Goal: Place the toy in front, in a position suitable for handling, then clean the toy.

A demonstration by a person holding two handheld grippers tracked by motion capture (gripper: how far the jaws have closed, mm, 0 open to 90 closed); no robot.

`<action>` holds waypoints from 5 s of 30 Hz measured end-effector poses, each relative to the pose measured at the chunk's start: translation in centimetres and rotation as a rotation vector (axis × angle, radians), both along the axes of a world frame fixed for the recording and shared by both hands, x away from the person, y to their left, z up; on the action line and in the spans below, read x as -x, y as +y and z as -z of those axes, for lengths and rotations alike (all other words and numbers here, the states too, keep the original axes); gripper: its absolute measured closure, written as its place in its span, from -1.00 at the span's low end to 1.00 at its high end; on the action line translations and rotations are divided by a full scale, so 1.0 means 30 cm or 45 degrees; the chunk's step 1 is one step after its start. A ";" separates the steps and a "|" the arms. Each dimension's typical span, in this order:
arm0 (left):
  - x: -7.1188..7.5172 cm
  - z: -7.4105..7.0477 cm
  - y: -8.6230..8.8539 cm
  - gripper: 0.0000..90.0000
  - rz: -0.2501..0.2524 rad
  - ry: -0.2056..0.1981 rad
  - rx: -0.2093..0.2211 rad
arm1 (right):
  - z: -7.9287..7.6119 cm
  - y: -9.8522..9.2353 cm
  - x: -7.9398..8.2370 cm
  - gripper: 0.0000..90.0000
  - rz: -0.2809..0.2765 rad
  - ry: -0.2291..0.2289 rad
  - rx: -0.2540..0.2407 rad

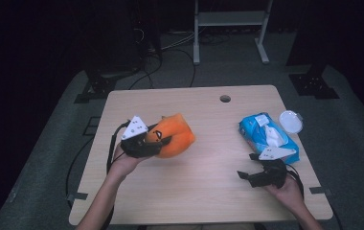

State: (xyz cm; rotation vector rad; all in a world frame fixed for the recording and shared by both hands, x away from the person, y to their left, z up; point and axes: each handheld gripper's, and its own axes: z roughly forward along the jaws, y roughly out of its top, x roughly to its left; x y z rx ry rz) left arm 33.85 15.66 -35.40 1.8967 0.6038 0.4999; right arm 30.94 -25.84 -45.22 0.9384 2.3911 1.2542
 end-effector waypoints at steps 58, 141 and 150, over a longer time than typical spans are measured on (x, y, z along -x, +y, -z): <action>0.117 0.294 -0.238 -0.46 0.325 0.130 -0.122 | -0.192 -0.175 -0.089 -0.68 0.190 -0.189 -0.091; 0.108 0.321 -0.231 -0.57 0.348 0.120 -0.079 | -0.223 0.234 0.021 0.87 -0.410 0.111 -0.143; 0.106 0.321 -0.231 -0.58 0.353 0.127 -0.094 | -0.159 0.281 -0.019 0.63 -0.407 0.064 -0.074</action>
